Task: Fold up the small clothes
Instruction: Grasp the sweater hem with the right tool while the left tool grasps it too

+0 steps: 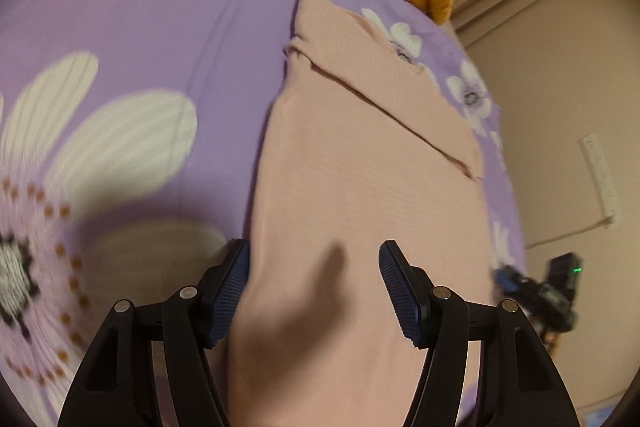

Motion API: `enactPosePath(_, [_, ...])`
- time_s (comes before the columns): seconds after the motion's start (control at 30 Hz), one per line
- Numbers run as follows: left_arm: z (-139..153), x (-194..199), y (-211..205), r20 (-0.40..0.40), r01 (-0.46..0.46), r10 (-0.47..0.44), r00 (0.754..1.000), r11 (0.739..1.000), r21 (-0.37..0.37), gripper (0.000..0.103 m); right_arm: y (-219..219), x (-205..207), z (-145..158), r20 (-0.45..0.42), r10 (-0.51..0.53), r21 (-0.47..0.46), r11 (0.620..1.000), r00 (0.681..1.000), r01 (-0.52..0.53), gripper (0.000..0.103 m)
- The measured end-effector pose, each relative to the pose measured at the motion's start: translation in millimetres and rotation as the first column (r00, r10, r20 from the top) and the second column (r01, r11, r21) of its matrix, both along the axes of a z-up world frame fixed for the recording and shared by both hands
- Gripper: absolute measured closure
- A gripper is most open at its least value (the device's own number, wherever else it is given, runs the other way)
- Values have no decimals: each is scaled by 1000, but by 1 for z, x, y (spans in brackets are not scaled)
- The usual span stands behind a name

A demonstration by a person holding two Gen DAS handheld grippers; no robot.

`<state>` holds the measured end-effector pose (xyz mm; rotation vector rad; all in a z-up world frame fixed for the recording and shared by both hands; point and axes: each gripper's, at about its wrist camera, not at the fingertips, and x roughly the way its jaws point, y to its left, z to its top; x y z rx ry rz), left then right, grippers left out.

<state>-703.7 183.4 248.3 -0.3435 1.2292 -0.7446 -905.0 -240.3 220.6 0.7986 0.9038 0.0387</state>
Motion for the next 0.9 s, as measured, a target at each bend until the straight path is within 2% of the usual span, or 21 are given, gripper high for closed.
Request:
enactPosePath(0.3, [-6, -30, 23, -61, -2, -4, 998, 994, -105, 39, 18, -36, -16, 19, 25, 177, 984, 1000, -28, 56])
enactPosePath(0.57, [-6, -51, 35, -99, 29, -45, 994, 988, -151, 39, 24, -70, -20, 31, 53, 266, 962, 998, -60, 57])
enactPosePath(0.73, [-5, -61, 29, -88, 60, -73, 993, 988, -142, 39, 35, -81, -21, 46, 87, 271, 958, 995, -96, 57])
enactPosePath(0.9, [-6, -55, 15, -73, 78, -89, 993, 988, -133, 39, 48, -63, -21, 46, 108, 239, 964, 993, -116, 59])
